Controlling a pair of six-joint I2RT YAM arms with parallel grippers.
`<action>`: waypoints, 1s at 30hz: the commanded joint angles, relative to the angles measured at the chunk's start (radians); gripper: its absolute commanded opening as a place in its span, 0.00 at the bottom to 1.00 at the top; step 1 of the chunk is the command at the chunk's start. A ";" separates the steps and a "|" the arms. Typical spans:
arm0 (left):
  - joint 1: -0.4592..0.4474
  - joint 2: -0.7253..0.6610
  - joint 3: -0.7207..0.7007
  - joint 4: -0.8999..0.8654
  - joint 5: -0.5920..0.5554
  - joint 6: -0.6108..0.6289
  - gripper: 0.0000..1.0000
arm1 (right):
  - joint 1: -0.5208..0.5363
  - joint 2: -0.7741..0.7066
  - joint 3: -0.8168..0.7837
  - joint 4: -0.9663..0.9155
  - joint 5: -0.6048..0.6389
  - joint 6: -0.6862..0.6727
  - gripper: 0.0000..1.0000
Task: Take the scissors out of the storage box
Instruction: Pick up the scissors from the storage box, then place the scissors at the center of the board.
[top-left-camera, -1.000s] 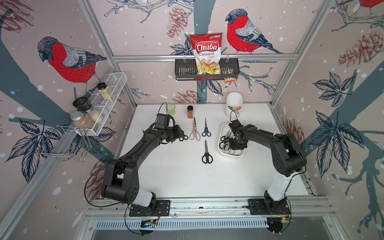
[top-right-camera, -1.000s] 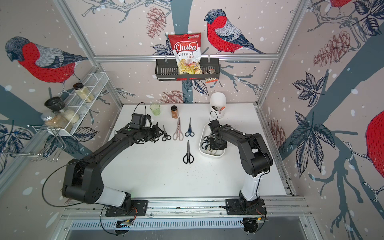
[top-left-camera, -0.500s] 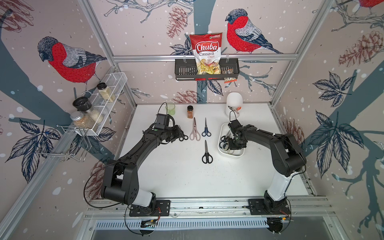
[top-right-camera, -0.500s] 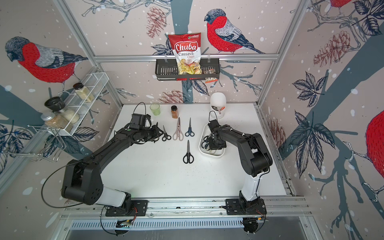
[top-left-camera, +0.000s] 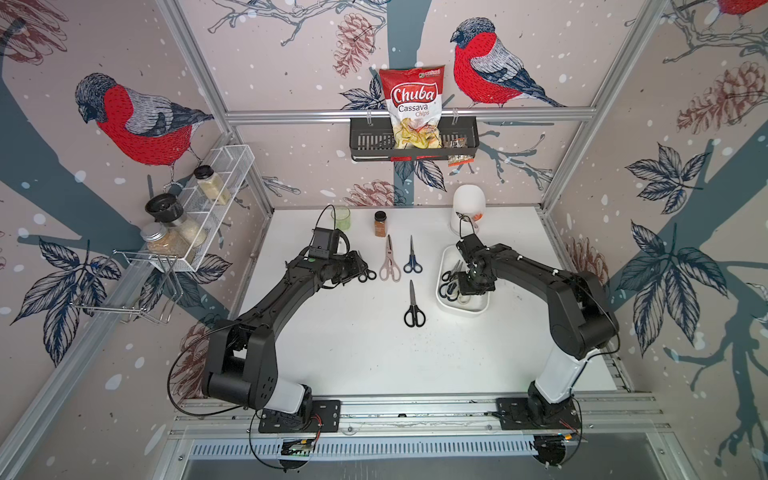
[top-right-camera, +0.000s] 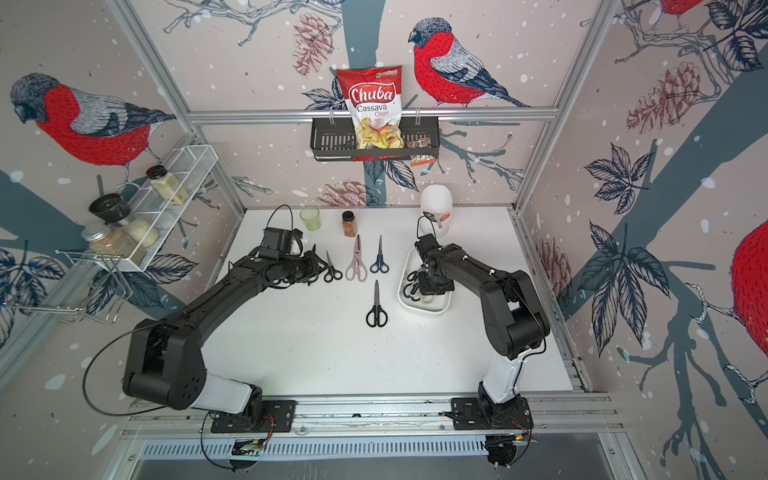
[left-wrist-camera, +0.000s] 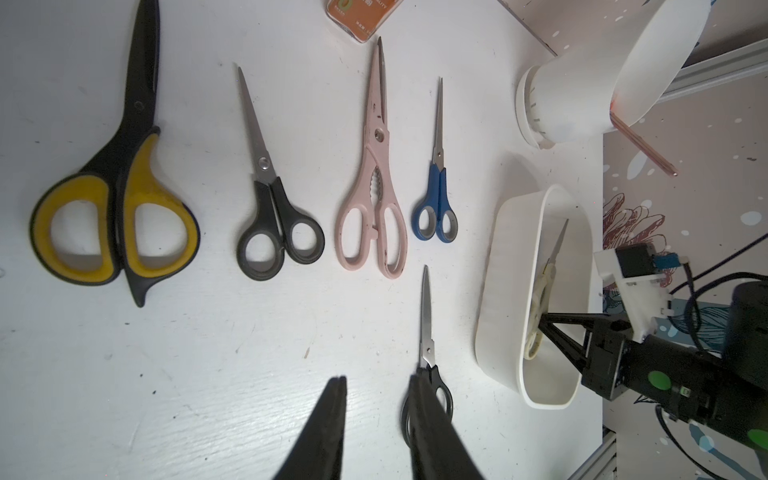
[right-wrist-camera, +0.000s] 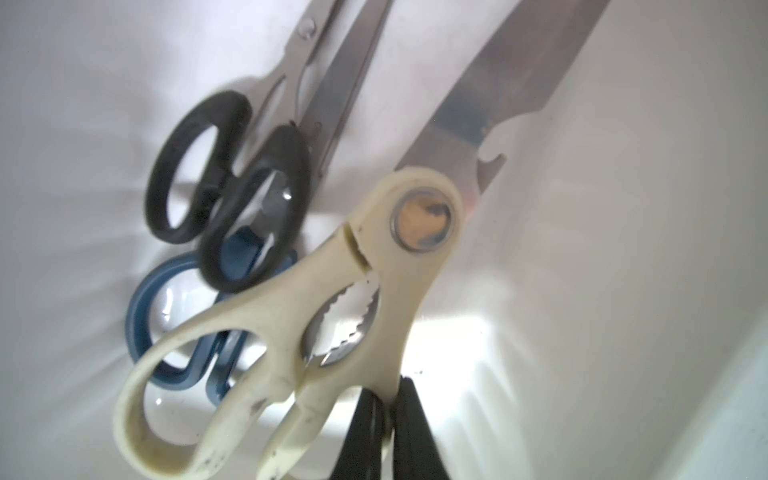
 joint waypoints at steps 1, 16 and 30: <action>-0.003 -0.010 -0.005 0.016 0.017 0.020 0.33 | 0.000 -0.028 0.019 -0.035 0.025 0.018 0.00; -0.052 -0.110 -0.137 0.165 0.126 -0.049 0.39 | 0.120 -0.061 0.199 -0.130 0.003 0.103 0.00; -0.098 -0.141 -0.155 0.197 0.169 -0.052 0.40 | 0.380 0.089 0.306 0.058 -0.168 0.235 0.00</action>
